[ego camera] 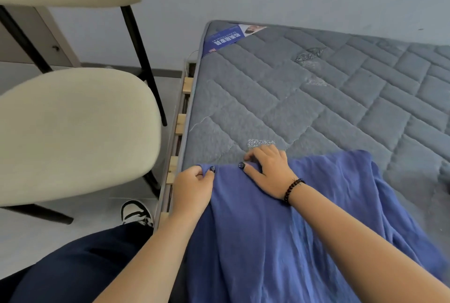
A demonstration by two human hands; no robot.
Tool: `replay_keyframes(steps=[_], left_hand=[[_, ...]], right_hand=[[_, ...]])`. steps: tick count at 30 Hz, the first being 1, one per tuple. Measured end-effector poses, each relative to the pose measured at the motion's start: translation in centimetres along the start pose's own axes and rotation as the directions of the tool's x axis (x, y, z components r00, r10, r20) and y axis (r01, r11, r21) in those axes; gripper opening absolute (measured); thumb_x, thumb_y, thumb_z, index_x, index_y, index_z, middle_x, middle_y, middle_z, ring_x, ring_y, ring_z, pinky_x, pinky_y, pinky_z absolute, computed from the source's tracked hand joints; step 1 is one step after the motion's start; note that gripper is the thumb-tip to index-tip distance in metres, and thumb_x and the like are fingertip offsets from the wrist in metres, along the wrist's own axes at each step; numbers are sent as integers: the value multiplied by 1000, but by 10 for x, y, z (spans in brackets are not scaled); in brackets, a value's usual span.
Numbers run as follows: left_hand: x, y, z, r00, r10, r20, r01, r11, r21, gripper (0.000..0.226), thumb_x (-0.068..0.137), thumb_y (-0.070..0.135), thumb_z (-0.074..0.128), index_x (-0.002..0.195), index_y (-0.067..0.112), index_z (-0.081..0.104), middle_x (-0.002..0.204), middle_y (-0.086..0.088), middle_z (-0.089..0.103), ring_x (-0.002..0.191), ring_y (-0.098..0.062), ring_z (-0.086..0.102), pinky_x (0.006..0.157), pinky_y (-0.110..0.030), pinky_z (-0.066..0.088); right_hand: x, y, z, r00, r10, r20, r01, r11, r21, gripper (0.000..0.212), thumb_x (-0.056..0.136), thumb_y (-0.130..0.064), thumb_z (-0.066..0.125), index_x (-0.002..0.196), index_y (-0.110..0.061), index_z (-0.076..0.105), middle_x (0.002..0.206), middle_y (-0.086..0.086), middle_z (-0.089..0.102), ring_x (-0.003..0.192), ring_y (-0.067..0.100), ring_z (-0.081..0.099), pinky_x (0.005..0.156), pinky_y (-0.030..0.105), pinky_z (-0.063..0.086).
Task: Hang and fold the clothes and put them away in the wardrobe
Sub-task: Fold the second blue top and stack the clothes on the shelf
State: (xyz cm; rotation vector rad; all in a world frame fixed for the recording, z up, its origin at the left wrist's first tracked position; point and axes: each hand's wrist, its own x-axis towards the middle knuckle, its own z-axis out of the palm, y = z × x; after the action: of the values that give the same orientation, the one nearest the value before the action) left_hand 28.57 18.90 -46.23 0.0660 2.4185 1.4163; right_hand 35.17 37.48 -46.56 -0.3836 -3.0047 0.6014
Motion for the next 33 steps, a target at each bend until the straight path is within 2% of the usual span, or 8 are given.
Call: replay_keyframes(steps=[6,8,11,15,22,27,30,33], left_hand=[[12,-1,2,963,178,-202,-193,980,-55,20,91,13,63,72,13,55,99,0,51,84,-6,48,67,-3,35],[22,1,0,972,169,-166,-182,981,-67,14,94,15,59,80,13,59,88,5,57,80,-10,52,63,-2,36],[48,11,-4,967,203,-155,-215,974,-63,19,96,17,55,78,10,59,67,5,56,61,-5,46,55,-15,34],[90,23,-3,969,177,-172,-190,980,-62,23,96,19,53,88,0,63,80,-13,63,76,-28,55,64,-26,32],[69,31,-3,998,5,-59,-11,995,-97,27,92,28,59,69,13,58,67,3,56,61,-10,49,57,-25,37],[36,18,2,996,72,-60,-70,997,27,31,86,30,64,69,5,57,85,-20,58,74,-33,52,61,-35,43],[2,13,14,984,116,-135,-73,956,285,55,84,28,68,128,2,48,148,-25,26,134,-38,29,108,-49,29],[-36,22,37,900,436,-11,-384,802,457,73,87,30,64,146,5,29,157,-20,6,146,-35,8,115,-52,15]], right_hand=[[11,9,7,979,-204,-21,197,964,-176,51,88,-61,19,70,-18,39,58,-5,47,54,21,45,50,34,39],[19,7,9,983,-180,-37,170,967,-191,53,84,-65,15,70,-19,38,57,-3,51,53,23,50,44,29,29],[43,-1,4,996,-87,-31,79,976,-205,54,87,-66,20,74,-18,39,64,-5,51,62,22,54,49,30,25],[82,-11,-8,995,64,-80,-73,991,-108,40,96,-51,39,77,-16,43,71,-3,52,66,21,49,58,32,36],[70,46,-38,945,304,-118,-318,939,-130,24,97,-28,41,98,-11,58,105,6,57,105,28,50,88,39,35],[-10,107,-68,753,509,-418,-557,830,6,23,87,-12,54,109,-6,59,117,14,53,112,33,44,90,41,35],[-51,127,-82,581,648,-493,-612,747,260,15,86,-5,49,99,-3,57,108,15,54,96,29,49,79,33,37],[-72,140,-89,474,812,-340,-703,582,409,16,90,-10,46,97,-3,58,104,15,62,86,26,50,73,28,35]])
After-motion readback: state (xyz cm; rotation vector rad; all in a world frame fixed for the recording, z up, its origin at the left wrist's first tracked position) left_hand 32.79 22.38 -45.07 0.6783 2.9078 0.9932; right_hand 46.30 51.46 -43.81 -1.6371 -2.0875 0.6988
